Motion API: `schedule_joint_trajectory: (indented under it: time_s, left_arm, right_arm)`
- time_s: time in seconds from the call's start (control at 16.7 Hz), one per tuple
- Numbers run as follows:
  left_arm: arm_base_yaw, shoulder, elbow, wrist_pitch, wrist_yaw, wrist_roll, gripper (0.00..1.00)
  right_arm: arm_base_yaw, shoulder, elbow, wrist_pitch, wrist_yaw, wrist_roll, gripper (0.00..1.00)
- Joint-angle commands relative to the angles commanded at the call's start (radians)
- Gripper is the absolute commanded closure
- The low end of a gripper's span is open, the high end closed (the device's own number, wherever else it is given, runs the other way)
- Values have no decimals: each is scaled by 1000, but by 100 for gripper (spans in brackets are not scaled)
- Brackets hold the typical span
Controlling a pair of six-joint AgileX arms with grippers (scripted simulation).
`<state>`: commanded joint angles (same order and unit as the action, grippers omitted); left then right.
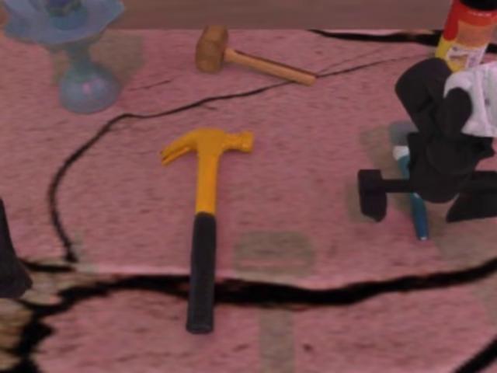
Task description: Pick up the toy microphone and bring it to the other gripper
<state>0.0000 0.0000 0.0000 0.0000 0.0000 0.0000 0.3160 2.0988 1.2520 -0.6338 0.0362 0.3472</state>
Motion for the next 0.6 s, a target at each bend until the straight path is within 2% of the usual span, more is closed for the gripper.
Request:
schedule_joint_trajectory:
  time_s: [0.12,0.6]
  left_arm:
    - [0,0,0,0,0,0,0]
    - [0,0,0,0,0,0,0]
  right_arm:
    - [0,0,0,0,0,0,0]
    - [0,0,0,0,0,0,60]
